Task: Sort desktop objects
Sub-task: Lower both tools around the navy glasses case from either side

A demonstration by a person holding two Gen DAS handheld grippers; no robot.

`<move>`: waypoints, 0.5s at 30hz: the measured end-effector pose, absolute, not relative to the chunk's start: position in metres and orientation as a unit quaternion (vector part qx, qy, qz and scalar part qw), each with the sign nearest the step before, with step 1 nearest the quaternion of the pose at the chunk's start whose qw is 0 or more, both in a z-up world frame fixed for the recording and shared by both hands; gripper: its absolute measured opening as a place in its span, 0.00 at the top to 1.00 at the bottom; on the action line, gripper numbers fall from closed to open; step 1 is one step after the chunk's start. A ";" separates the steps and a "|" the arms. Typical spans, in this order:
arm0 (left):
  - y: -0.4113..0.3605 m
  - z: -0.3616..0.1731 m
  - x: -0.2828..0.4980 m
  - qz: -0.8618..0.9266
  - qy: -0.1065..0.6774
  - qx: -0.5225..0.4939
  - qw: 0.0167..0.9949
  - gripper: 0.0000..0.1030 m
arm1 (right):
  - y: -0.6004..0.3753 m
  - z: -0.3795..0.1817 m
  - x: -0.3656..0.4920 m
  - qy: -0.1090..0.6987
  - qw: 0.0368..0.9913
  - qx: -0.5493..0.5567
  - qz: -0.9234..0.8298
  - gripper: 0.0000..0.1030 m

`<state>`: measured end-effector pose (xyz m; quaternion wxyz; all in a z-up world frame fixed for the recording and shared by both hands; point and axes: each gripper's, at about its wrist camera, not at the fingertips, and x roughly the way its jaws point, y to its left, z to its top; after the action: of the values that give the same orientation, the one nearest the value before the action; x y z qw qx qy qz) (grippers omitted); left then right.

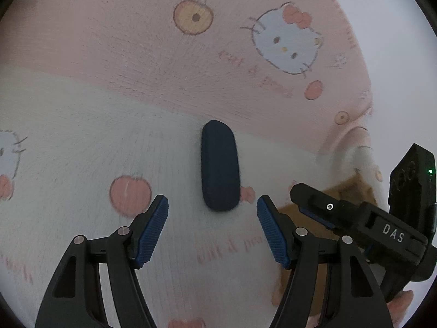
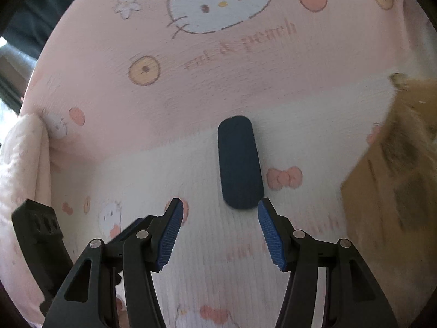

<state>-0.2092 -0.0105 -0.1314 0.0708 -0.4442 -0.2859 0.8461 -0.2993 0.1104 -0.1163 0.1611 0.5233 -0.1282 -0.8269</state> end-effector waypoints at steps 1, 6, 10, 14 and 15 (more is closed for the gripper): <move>-0.010 -0.136 -0.216 0.844 -0.289 -0.446 0.071 0.31 | 0.111 -0.122 -0.307 -0.133 0.159 0.524 -0.826 0.47; -0.010 -0.158 -0.245 0.837 -0.308 -0.448 0.060 0.31 | 0.114 -0.144 -0.341 -0.152 0.148 0.516 -0.830 0.47; -0.010 -0.171 -0.255 0.830 -0.347 -0.433 0.060 0.31 | 0.120 -0.166 -0.359 -0.193 0.146 0.517 -0.821 0.47; -0.004 -0.185 -0.267 0.821 -0.365 -0.436 0.058 0.41 | 0.131 -0.191 -0.369 -0.266 0.155 0.519 -0.798 0.62; -0.003 -0.189 -0.269 0.817 -0.372 -0.437 0.060 0.41 | 0.133 -0.195 -0.371 -0.275 0.156 0.519 -0.794 0.62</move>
<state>-0.2694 -0.0034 -0.1888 0.0598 -0.4368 -0.3725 0.8167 -0.3712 0.1330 -0.1952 0.1557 0.5194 -0.2750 -0.7939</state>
